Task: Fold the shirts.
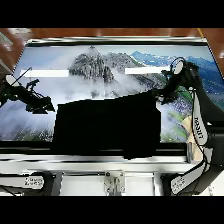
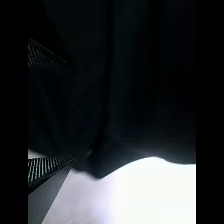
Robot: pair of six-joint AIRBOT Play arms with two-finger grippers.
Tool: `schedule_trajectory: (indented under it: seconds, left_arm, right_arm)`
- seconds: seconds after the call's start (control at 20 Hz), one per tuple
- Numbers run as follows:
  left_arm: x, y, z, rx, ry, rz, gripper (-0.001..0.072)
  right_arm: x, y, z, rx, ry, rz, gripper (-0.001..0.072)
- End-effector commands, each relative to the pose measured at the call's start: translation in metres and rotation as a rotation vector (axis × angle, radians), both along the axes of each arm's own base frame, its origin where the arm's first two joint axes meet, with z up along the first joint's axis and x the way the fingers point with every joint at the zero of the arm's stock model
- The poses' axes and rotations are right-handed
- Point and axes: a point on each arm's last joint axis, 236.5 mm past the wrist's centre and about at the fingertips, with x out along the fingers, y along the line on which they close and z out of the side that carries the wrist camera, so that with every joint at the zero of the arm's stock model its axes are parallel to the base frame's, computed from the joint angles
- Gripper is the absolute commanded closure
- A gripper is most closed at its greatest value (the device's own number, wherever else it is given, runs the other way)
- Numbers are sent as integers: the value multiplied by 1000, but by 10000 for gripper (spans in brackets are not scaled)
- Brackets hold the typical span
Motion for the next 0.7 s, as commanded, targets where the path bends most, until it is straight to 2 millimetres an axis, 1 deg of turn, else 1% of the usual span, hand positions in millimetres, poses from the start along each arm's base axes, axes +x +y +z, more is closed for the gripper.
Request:
schedule_trajectory:
  seconds: [0.0, 0.05, 0.1, 0.15, 0.2, 0.25, 0.3, 0.35, 0.4, 0.45, 0.5, 0.6, 0.65]
  left_arm:
    - [-16, 15, 35, 10, -33, 30, 154]
    - [-24, 25, 45, 13, -43, 52, 154]
    - [-35, 33, 50, 12, -45, 61, 153]
    - [-53, 41, 48, 7, -30, 86, 107]
    - [-79, 46, 40, -6, 2, 124, 63]
    - [-108, 46, 26, -26, 49, 162, 29]
    - [-138, 39, 8, -61, 94, 187, 29]
    - [-164, 29, -11, -103, 130, 199, 29]
    - [-182, 20, -27, -135, 145, 218, 29]
    - [-192, 14, -40, -153, 146, 240, 29]
    - [-199, 8, -50, -165, 147, 263, 29]
    - [-209, -1, -64, -179, 166, 271, 29]
    - [-210, -5, -69, -185, 165, 280, 29]
  right_arm:
    - [-36, -63, 43, -197, 58, 54, 93]
    - [-43, -83, 58, -231, 54, 20, 94]
    - [-51, -95, 66, -217, 52, -22, 94]
    - [-65, -102, 69, -168, 57, -73, 94]
    - [-81, -104, 67, -102, 68, -120, 94]
    - [-99, -101, 61, -14, 79, -163, 93]
    - [-114, -93, 55, 77, 84, -196, 93]
    - [-126, -78, 49, 180, 76, -227, 93]
    - [-135, -64, 43, 261, 63, -250, 93]
    - [-140, -56, 36, 298, 48, -269, 94]
    - [-145, -54, 28, 301, 36, -285, 93]
    - [-151, -51, 14, 296, 29, -304, 93]
    - [-152, -48, 10, 305, 31, -314, 94]
